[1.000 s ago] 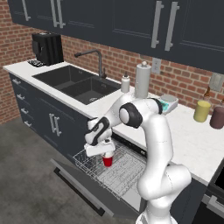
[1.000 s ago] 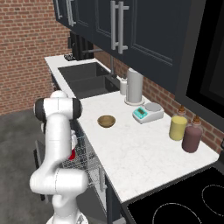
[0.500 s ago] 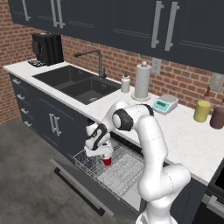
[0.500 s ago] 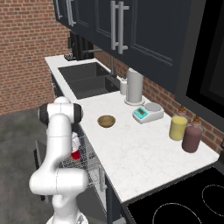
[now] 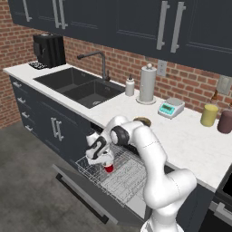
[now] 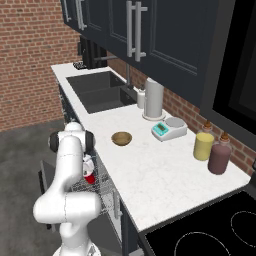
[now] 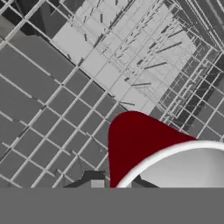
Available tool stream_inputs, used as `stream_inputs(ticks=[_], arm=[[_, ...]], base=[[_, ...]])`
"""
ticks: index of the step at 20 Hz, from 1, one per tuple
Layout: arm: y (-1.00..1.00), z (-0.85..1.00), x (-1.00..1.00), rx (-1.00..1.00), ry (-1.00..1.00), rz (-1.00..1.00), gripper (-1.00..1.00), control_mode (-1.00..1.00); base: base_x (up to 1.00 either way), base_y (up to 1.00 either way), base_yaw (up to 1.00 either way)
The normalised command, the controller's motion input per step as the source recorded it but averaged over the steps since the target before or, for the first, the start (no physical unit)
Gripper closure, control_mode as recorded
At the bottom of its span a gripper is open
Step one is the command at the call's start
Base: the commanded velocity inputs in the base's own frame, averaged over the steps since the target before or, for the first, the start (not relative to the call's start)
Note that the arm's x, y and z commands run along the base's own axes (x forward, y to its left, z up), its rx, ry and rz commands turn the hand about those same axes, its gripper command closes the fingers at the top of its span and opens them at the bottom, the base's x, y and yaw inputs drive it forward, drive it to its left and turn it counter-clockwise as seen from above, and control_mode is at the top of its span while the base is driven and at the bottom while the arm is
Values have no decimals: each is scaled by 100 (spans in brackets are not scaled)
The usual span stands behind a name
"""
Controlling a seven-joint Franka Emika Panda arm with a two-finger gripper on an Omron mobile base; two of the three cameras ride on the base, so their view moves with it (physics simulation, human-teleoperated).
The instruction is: Pick up the cup and bowl from the counter, place them in the dishwasher, and close the dishwasher door.
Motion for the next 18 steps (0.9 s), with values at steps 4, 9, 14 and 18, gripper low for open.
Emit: stream_inputs(ticks=[4, 9, 14, 18], arm=[[14, -69, 29, -7, 1, 0, 100, -100], [8, -67, 13, -2, 6, 0, 100, -100], [19, -33, -8, 0, 7, 0, -100, -100], [16, 0, -46, 0, 0, 0, -100, -100]], base=[[0, 0, 0], [0, 0, 0], [0, 0, 0], [0, 0, 0]])
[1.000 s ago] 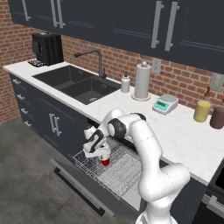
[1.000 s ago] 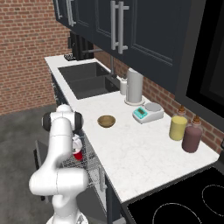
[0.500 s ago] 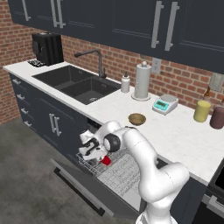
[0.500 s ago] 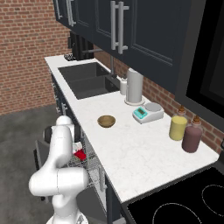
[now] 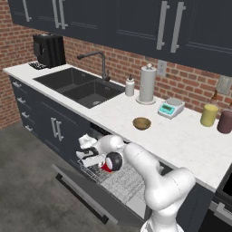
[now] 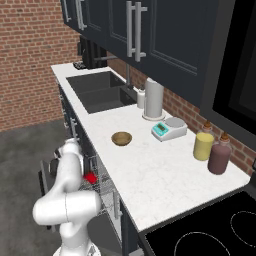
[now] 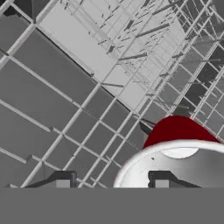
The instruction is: Pick up the cup and bowl from the counter, place them in the dishwasher, and close the dishwasher door.
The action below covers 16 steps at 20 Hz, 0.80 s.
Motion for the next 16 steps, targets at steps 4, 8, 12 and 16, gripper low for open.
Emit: stream_inputs(ticks=[4, 8, 12, 16], arm=[[21, 1, -77, 3, 0, 0, -100, -100], [1, 33, -63, 0, -3, 0, -100, -100], [-6, 49, -71, 0, -3, 0, -100, -100], [-35, 54, -90, 5, -2, 0, -100, -100]], base=[[0, 0, 0], [0, 0, 0], [0, 0, 0], [0, 0, 0]])
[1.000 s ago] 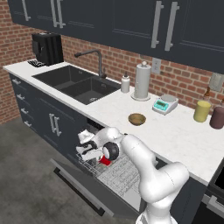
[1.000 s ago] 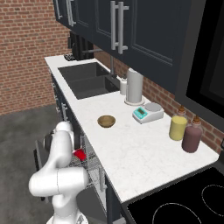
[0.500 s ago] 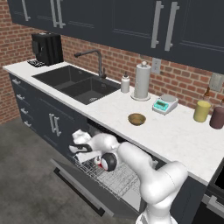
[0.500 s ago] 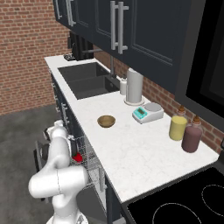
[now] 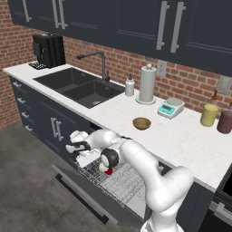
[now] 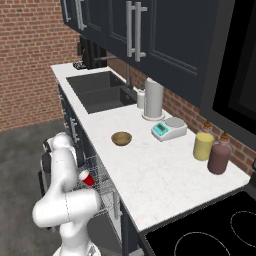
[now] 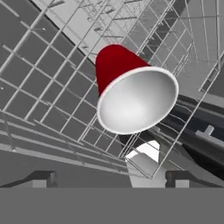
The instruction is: Pick up the cup and bowl from the counter, place them in the dishwasher, and close the dishwasher door.
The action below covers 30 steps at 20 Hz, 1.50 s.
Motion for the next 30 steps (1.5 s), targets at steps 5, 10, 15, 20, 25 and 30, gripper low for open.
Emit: stream_inputs(ticks=[5, 10, 15, 20, 25, 30], arm=[[-58, 32, -91, 2, -6, 0, -100, -100], [-64, 44, -99, 9, -34, 0, -100, -100], [-38, 63, -98, 17, -62, 5, -100, -100], [-59, 83, -58, 23, -43, 7, -100, -100], [-24, 100, -42, 11, -33, 14, -100, -100], [0, 100, -18, 0, -15, 16, -100, -100]], base=[[0, 0, 0], [0, 0, 0], [0, 0, 0], [0, 0, 0], [0, 0, 0], [0, 0, 0]])
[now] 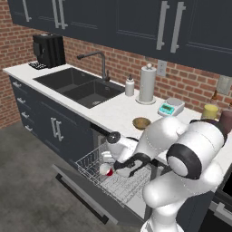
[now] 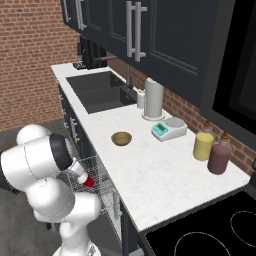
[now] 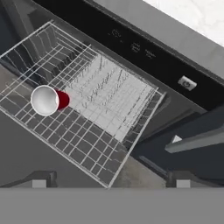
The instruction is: Pick up the cup and bowl from the counter, place them in the dishwasher, and close the dishwasher door.
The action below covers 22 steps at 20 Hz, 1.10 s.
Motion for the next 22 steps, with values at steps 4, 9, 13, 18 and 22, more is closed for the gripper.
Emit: stream_inputs(ticks=[4, 9, 13, 18, 22], arm=[[5, 100, 0, 0, -12, 14, -100, -100], [4, 100, 0, 0, -9, 14, -100, -100], [-1, 85, 21, -3, -12, 14, -100, -100], [-3, 58, 26, -9, -4, 16, -100, -100], [0, 59, 21, -6, 6, 14, -100, -100]], base=[[0, 0, 0], [0, 0, 0], [0, 0, 0], [0, 0, 0], [0, 0, 0]])
